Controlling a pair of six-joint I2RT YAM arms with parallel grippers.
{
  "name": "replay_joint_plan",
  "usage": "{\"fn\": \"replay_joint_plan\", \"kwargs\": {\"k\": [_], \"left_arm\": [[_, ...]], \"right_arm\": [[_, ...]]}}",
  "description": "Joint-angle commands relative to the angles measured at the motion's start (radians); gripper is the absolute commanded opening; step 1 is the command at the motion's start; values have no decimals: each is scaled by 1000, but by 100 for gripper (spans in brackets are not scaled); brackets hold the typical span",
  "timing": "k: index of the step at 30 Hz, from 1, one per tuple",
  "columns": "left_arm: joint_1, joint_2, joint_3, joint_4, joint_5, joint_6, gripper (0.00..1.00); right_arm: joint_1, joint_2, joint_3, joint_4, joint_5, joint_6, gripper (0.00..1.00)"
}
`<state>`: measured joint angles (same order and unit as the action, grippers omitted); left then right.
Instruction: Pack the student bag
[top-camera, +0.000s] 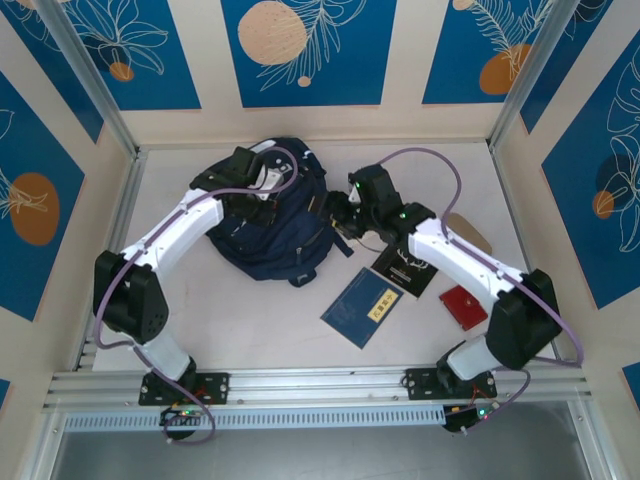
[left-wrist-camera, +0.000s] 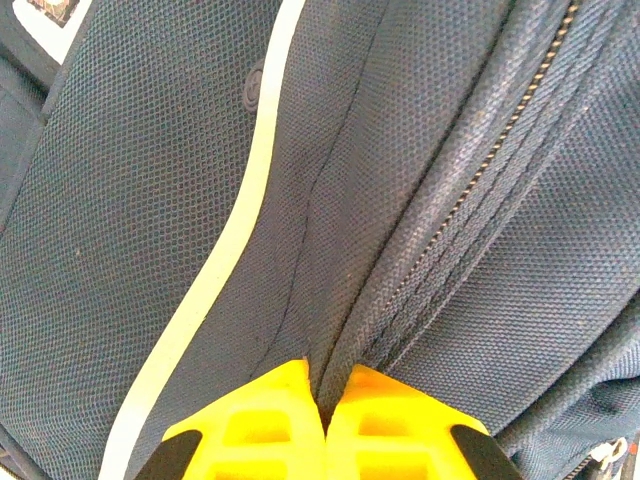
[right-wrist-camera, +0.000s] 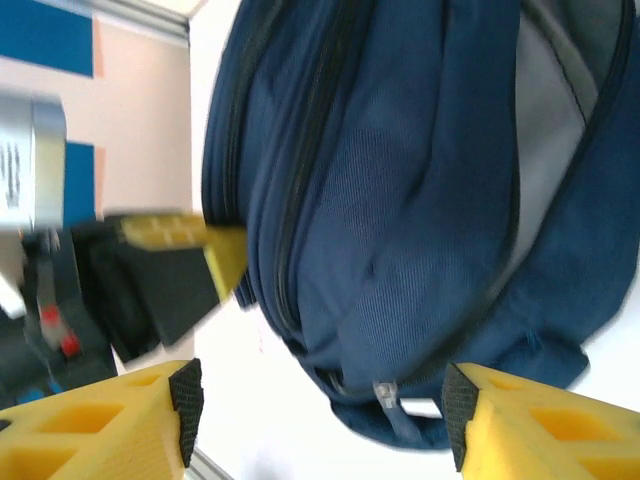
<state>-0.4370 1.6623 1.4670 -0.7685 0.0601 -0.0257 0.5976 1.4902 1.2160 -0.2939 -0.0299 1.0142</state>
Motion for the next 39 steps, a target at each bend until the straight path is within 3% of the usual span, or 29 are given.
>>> {"fn": "replay_joint_plan", "kwargs": {"k": [1, 11, 16, 19, 22, 27, 33, 39], "left_arm": [[11, -73, -19, 77, 63, 27, 0], [11, -166, -127, 175, 156, 72, 0], [14, -168, -128, 160, 131, 8, 0], [17, -177, -117, 134, 117, -66, 8], [19, -203, -116, 105, 88, -159, 27], [14, -301, -159, 36, 58, -310, 47], [-51, -473, -341, 69, 111, -472, 51], [-149, -535, -501, 199, 106, -618, 51]], "right_arm": [[-22, 81, 87, -65, -97, 35, 69], [-45, 273, 198, -5, -282, 43, 71], [-42, 316, 196, 98, -400, 77, 55], [-39, 324, 192, 120, -414, 95, 40], [-38, 323, 185, 163, -425, 122, 28], [-33, 324, 201, 222, -421, 163, 22], [-25, 336, 229, 264, -423, 202, 20], [-22, 356, 231, 316, -445, 248, 19]]}}
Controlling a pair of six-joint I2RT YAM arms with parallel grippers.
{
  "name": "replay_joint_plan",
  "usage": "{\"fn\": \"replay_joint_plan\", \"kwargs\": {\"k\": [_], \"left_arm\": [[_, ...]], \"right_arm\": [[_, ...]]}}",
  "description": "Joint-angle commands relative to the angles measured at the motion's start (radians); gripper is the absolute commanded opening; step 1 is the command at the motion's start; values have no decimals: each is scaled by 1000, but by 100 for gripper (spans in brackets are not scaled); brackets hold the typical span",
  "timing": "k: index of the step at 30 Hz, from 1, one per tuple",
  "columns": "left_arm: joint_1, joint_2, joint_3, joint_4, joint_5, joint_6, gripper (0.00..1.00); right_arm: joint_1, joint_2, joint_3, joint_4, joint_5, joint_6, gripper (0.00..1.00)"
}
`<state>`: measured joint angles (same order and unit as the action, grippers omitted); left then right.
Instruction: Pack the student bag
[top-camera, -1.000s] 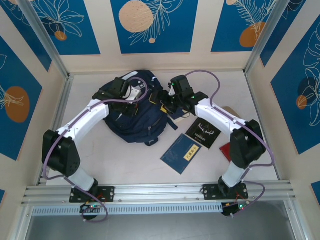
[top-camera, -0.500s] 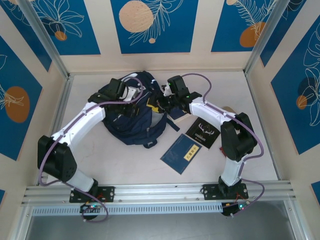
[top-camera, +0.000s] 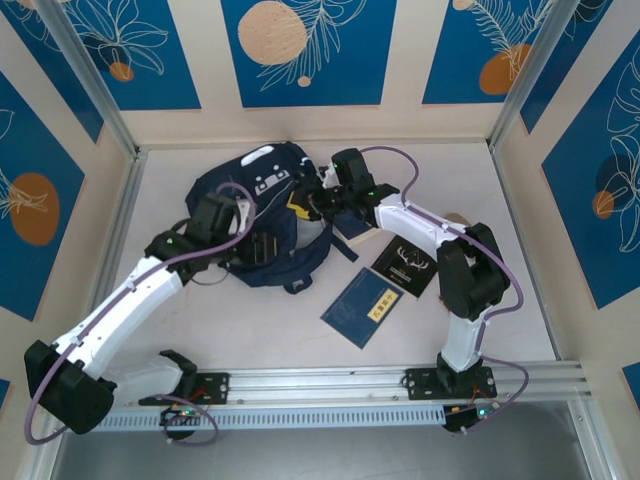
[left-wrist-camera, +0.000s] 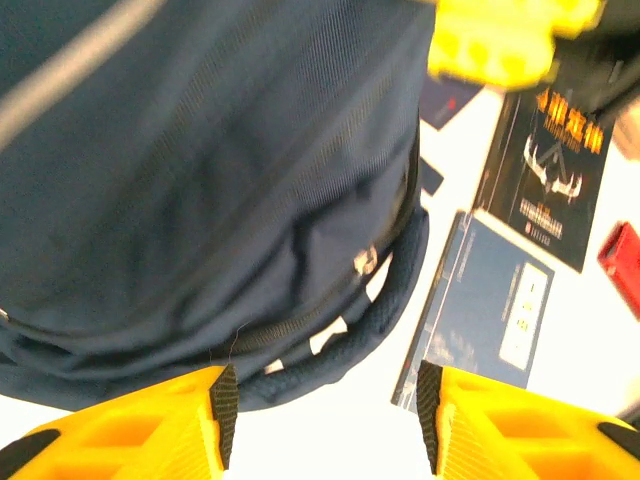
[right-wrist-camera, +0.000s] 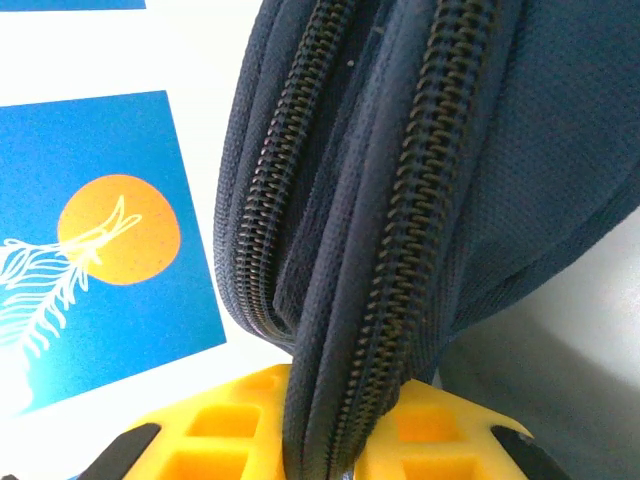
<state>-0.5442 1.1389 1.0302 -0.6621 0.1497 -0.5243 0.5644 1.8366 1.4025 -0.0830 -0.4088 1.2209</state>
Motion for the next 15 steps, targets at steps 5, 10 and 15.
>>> {"fn": "replay_joint_plan", "kwargs": {"k": [5, 10, 15], "left_arm": [[-117, 28, -126, 211, -27, -184, 48], [-146, 82, -152, 252, -104, -249, 43], [-153, 97, -181, 259, -192, -323, 41]], "right_arm": [[21, 22, 51, 114, -76, 55, 19], [36, 26, 49, 124, -79, 69, 19], [65, 39, 62, 130, -79, 83, 19]]}}
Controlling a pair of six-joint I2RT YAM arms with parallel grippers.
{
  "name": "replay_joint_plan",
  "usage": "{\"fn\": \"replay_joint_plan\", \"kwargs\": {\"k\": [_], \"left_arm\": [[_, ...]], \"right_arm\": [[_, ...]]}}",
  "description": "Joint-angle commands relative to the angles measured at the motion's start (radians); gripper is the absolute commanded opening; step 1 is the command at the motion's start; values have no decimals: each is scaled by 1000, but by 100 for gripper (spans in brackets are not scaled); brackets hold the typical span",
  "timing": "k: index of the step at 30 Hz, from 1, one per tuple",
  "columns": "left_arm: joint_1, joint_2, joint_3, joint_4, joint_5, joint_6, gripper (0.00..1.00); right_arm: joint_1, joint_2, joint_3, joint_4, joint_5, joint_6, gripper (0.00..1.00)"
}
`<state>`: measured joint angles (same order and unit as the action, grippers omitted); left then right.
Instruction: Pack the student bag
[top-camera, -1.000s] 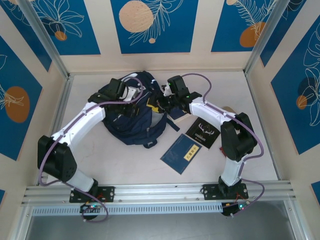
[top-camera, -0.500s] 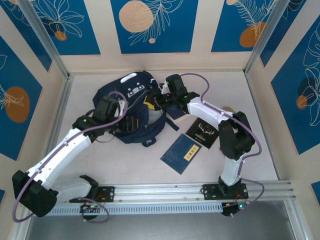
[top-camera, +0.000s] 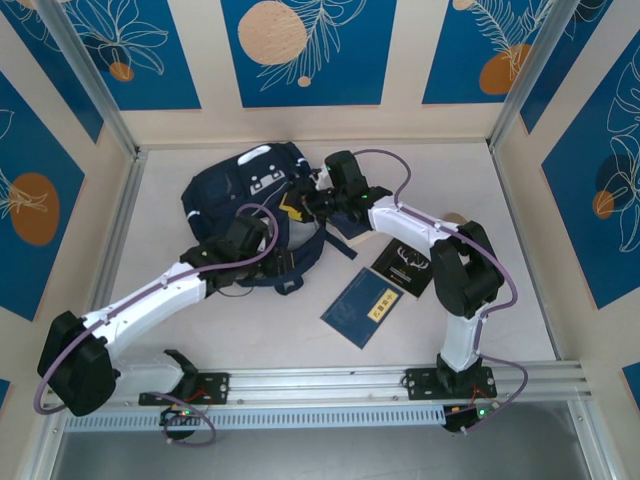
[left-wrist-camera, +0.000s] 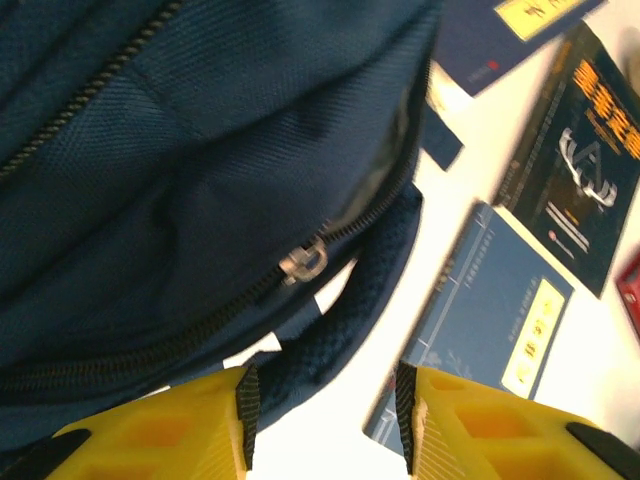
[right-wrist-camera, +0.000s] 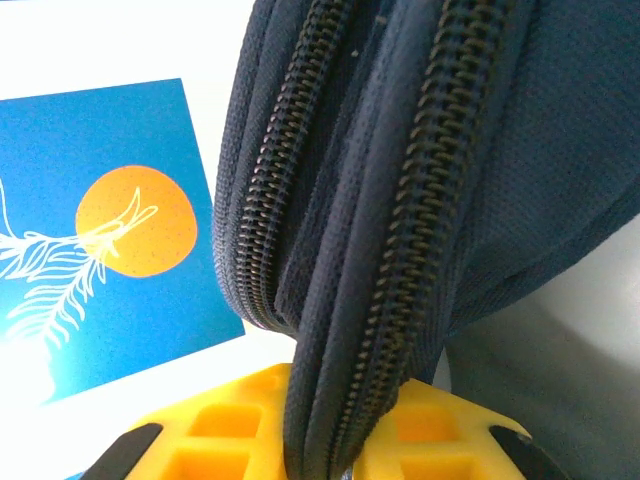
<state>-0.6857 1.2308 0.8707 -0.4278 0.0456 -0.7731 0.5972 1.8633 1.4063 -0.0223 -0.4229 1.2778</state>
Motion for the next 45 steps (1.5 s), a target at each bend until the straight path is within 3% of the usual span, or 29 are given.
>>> {"fn": "replay_joint_plan", "kwargs": {"k": [1, 7, 12, 16, 19, 23, 25, 30, 36, 45], "left_arm": [[-12, 7, -20, 15, -109, -86, 41], [-12, 37, -8, -56, -185, -156, 39], [-10, 41, -12, -105, -309, -157, 36], [-9, 46, -22, -101, -348, -138, 36], [-11, 62, -25, -94, -345, -121, 30], [-10, 75, -35, -93, -376, -108, 15], [-10, 75, -35, -100, -401, -106, 15], [-11, 79, -39, -101, -419, -113, 27], [-14, 70, -84, -80, -404, -208, 28], [-16, 61, -89, -48, -455, -156, 15]], "right_arm": [[36, 16, 64, 70, -65, 29, 19], [68, 47, 91, 80, -69, 46, 18], [88, 70, 120, 78, -69, 49, 17], [96, 82, 136, 77, -71, 50, 17], [98, 84, 141, 76, -70, 51, 16], [101, 84, 153, 76, -72, 50, 16], [101, 84, 155, 76, -75, 49, 16], [104, 85, 161, 74, -77, 49, 16], [107, 92, 178, 74, -79, 46, 16], [113, 100, 186, 76, -84, 46, 16]]}}
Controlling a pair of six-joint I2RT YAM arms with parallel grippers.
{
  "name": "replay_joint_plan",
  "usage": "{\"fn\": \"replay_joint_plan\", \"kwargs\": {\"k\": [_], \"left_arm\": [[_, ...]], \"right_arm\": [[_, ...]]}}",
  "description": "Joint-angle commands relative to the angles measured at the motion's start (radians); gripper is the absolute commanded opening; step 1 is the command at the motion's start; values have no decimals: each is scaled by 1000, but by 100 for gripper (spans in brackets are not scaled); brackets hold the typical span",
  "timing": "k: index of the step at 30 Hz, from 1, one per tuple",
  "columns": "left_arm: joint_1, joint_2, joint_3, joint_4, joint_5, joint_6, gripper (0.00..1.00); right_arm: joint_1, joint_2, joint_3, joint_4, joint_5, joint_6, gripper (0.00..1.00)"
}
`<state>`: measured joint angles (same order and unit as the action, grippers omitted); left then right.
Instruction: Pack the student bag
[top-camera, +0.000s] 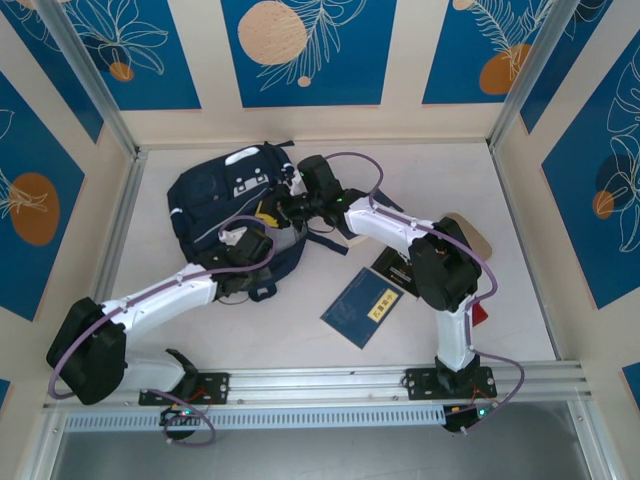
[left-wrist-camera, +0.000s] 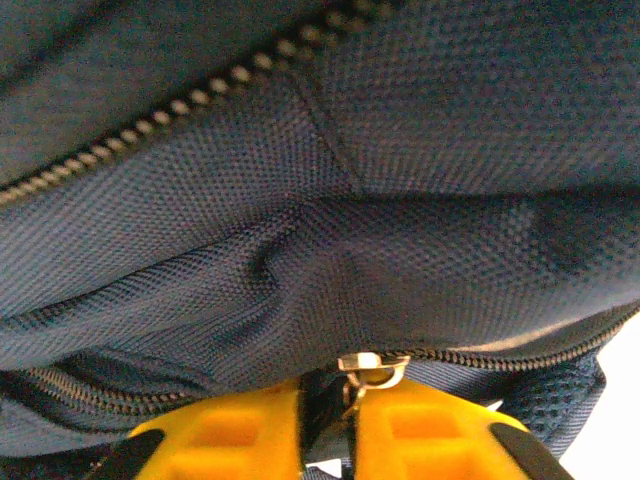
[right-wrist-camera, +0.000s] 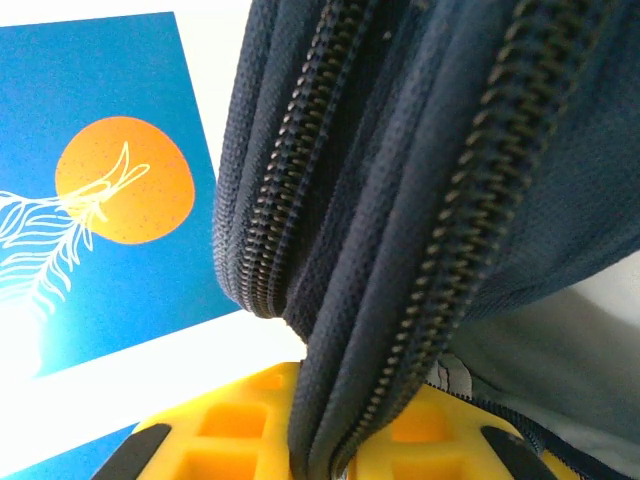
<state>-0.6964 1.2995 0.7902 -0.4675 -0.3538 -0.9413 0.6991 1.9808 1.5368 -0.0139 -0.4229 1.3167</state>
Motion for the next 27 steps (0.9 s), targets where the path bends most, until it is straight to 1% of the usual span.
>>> {"fn": "replay_joint_plan", "kwargs": {"k": [1, 8, 12, 15, 18, 22, 27], "left_arm": [[-5, -12, -6, -12, -66, 16, 14], [-6, -32, 27, -69, -112, 59, 0], [-4, -42, 63, -154, -123, 81, 0], [4, -36, 104, -215, -62, 115, 0], [6, -24, 143, -269, -14, 134, 0], [21, 1, 181, -322, 39, 166, 0], [51, 23, 204, -368, 78, 210, 0]], "right_arm": [[11, -18, 54, 63, -82, 6, 16], [7, -28, 39, 19, -49, -28, 15], [4, -41, 39, -84, 28, -103, 14], [-2, -58, 36, -209, 139, -197, 13], [-9, -63, 22, -267, 213, -259, 13], [-19, -65, -2, -298, 274, -302, 12], [-34, -68, -28, -324, 333, -343, 12]]}}
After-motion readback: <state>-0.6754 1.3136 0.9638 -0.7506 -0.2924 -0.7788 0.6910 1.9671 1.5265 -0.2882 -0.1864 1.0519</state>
